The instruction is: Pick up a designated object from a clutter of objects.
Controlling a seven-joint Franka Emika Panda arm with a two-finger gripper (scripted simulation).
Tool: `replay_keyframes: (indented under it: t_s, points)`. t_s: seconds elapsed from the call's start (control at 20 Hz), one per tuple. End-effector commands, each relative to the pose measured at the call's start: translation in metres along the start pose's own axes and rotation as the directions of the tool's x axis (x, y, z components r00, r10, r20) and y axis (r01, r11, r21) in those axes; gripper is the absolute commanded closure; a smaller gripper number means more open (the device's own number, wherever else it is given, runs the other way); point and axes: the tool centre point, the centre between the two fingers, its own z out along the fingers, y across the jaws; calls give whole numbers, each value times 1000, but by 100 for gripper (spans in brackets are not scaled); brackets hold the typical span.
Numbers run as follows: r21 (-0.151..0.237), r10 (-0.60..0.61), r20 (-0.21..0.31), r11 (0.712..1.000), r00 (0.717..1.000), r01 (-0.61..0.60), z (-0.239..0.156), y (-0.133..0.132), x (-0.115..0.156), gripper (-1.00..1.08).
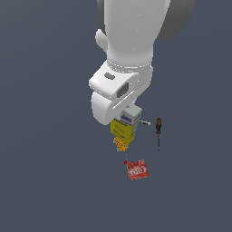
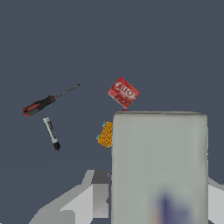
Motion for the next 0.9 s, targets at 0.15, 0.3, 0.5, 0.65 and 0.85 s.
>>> replay_keyframes:
  t_s: [0.15, 0.3, 0.5, 0.65, 0.85]
  points:
    - [0, -1, 1, 1000, 1000, 1, -43, 28, -11, 108]
    - [0, 0, 2, 1000, 1000, 0, -63, 41, -16, 108]
    - [0, 0, 2, 1000, 1000, 0, -85, 56, -21, 108]
    - [0, 0, 2, 1000, 1000, 0, -98, 65, -23, 108]
    - [-1, 0, 2, 1000, 1000, 0, -110, 73, -26, 108]
